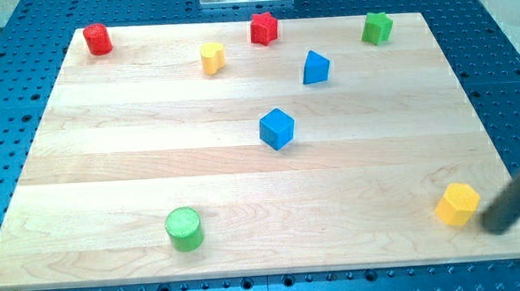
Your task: Slide the hexagon vertically below the blue triangle
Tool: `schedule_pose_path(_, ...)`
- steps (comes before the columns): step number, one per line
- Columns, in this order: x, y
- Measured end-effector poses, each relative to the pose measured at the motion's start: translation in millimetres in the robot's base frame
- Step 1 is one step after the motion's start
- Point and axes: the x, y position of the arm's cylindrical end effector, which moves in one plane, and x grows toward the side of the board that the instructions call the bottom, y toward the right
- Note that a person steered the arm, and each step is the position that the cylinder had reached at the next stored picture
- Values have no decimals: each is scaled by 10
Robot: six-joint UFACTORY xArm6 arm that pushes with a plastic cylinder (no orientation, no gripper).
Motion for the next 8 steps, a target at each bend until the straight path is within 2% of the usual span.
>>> schedule_pose_path(1, -181, -1008)
schedule_pose_path(2, -201, -164)
schedule_pose_path(3, -515, -879)
schedule_pose_path(4, -538, -1687)
schedule_pose_path(5, -737, -883)
schedule_pose_path(6, -1081, -902)
schedule_pose_path(7, -1144, -1525)
schedule_pose_path(8, -1567, -1792)
